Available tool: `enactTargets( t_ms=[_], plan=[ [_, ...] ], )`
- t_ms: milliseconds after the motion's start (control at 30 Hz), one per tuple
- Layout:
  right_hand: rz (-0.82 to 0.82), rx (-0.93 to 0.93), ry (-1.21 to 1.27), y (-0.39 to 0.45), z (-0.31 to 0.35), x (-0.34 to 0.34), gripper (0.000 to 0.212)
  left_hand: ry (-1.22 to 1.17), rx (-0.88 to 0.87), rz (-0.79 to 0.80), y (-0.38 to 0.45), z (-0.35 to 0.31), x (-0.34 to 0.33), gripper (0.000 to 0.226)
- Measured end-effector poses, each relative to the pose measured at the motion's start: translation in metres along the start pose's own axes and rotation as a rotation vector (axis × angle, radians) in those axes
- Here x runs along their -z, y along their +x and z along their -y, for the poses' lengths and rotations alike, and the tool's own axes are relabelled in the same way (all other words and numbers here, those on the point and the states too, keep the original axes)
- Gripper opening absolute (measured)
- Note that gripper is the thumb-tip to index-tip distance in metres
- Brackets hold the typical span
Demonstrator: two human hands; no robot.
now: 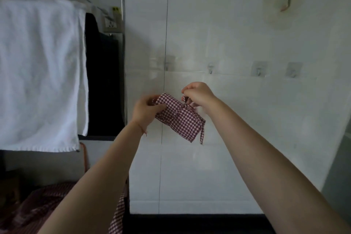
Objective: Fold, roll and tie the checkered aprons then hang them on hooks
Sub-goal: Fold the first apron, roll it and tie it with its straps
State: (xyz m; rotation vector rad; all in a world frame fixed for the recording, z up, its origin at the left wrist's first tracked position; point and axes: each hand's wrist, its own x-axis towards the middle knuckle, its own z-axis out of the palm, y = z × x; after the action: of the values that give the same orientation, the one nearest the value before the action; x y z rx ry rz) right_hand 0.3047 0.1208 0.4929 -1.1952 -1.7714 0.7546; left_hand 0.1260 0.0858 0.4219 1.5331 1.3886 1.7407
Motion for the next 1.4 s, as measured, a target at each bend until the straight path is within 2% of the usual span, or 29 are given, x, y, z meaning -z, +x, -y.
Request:
enactTargets(
  t_ms=[233, 433, 567, 667, 800, 900, 1100, 1233, 1400],
  plan=[
    [-0.057, 0.093, -0.017, 0.042, 0.049, -0.020, 0.009, 0.011, -0.072, -0.201, 0.033, -0.019, 0.022, 0.039],
    [-0.146, 0.172, -0.083, 0.068, 0.066, -0.029, 0.006, -0.060, -0.045, -0.281, 0.051, -0.018, 0.020, 0.038],
    [-0.191, 0.204, -0.151, 0.081, 0.073, -0.034, 0.020, -0.125, -0.023, -0.326, 0.059, -0.018, 0.013, 0.037],
    [-0.221, 0.207, -0.229, 0.090, 0.075, -0.041, 0.027, -0.140, -0.016, -0.349, 0.062, -0.017, 0.009, 0.039],
    [-0.284, 0.250, -0.314, 0.097, 0.073, -0.053, 0.006, -0.168, -0.007, -0.377, 0.062, -0.015, 0.005, 0.035],
    [-0.323, 0.246, -0.336, 0.098, 0.071, -0.055, 0.025, -0.166, 0.011, -0.381, 0.061, -0.014, 0.002, 0.035],
    [-0.326, 0.312, -0.687, 0.093, 0.076, -0.058, 0.016, -0.134, 0.028, -0.405, 0.059, -0.010, 0.000, 0.034],
    [-0.344, 0.393, -0.694, 0.092, 0.061, -0.055, 0.016, -0.098, 0.018, -0.402, 0.056, -0.006, 0.000, 0.033],
    [-0.354, 0.382, -0.648, 0.093, 0.041, -0.055, 0.016, -0.095, 0.018, -0.396, 0.054, -0.006, -0.001, 0.034]
  ],
)
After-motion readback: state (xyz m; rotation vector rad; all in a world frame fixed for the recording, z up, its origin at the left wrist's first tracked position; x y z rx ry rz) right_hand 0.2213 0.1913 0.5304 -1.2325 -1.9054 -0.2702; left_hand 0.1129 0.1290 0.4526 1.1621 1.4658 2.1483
